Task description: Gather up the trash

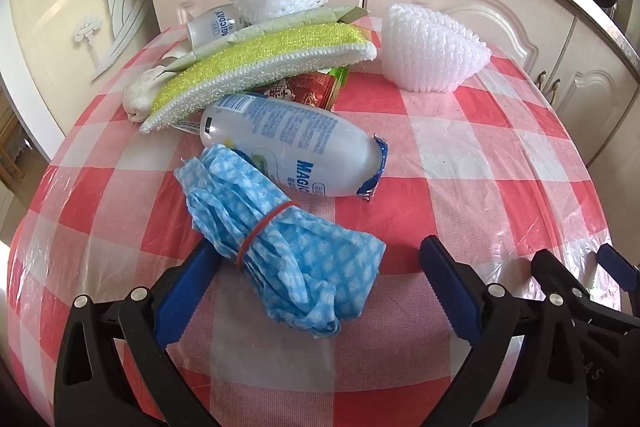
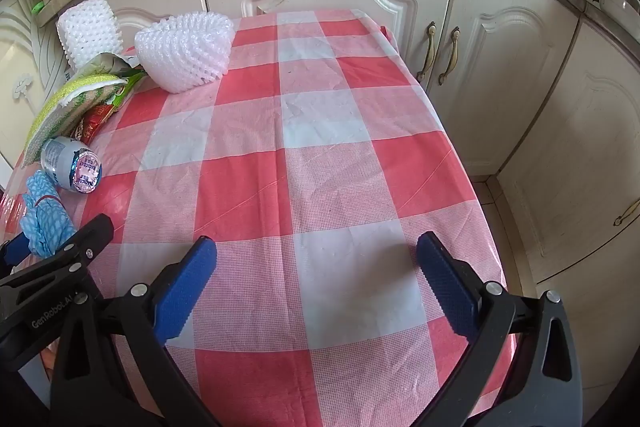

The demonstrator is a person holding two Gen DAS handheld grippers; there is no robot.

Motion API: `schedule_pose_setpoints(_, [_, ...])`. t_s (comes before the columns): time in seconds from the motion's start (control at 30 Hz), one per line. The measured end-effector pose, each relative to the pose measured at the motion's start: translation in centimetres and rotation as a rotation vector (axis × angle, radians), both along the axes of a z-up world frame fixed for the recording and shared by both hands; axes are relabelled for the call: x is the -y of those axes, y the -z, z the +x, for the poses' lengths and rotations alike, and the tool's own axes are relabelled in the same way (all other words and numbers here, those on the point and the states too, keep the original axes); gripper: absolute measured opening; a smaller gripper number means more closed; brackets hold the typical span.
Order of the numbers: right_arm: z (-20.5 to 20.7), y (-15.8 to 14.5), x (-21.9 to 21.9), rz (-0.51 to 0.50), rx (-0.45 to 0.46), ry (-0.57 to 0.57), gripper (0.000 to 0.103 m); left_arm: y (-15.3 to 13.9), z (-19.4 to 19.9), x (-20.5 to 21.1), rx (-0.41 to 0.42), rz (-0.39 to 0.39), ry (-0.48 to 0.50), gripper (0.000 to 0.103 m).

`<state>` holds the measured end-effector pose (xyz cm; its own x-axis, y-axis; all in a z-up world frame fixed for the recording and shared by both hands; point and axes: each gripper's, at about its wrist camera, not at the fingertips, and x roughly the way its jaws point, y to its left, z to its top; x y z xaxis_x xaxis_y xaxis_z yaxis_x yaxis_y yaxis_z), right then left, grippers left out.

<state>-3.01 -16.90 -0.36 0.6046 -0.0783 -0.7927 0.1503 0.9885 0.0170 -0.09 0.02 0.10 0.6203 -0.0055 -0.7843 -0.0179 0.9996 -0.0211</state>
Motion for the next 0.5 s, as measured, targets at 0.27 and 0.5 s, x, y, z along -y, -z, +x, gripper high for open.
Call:
schedule_pose_setpoints(0.27, [-0.5, 0.0, -0.3, -0.001, -0.003, -0.015, 0.1, 0.0, -1.6, -0.3, -0.012, 0.006, 0.019, 0.098])
schedule_pose_setpoints(0.5, [-2.6, 0.0, -1.1, 0.001, -0.002, -0.062, 0.1, -1.0, -5.2, -1.7, -0.056, 0.003, 0.04, 0.098])
